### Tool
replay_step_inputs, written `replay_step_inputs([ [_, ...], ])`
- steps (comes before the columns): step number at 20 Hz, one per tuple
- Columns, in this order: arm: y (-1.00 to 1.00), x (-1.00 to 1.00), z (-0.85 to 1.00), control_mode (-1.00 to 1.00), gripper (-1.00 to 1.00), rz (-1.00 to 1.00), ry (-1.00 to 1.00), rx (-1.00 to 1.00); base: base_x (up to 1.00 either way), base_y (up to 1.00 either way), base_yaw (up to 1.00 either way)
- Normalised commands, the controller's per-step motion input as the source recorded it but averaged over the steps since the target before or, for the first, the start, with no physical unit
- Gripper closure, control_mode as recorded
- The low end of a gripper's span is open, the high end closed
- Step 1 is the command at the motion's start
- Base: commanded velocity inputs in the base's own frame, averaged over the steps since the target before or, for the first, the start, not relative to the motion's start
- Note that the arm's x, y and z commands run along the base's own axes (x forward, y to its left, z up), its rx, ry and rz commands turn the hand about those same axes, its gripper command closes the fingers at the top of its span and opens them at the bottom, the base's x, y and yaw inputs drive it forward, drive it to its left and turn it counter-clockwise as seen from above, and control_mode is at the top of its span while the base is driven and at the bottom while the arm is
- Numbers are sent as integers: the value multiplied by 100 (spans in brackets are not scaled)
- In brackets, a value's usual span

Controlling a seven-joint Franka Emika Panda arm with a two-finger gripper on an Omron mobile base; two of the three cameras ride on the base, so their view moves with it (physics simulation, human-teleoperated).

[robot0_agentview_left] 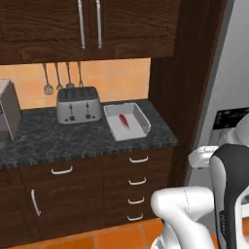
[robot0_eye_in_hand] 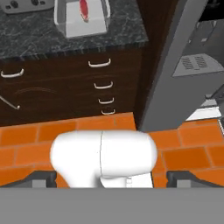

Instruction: Place one carrot and one steak in each tupperware on the nearby counter, to pack two identical lunches.

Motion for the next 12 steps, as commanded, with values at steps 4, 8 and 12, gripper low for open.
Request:
replay_step_inputs([
  [4,0,0,0,100,-100,0,0,0,-11,-100,0],
  [8,0,0,0,100,-100,0,0,0,41,-100,0],
  [12,0,0,0,100,-100,0,0,0,35,-100,0],
])
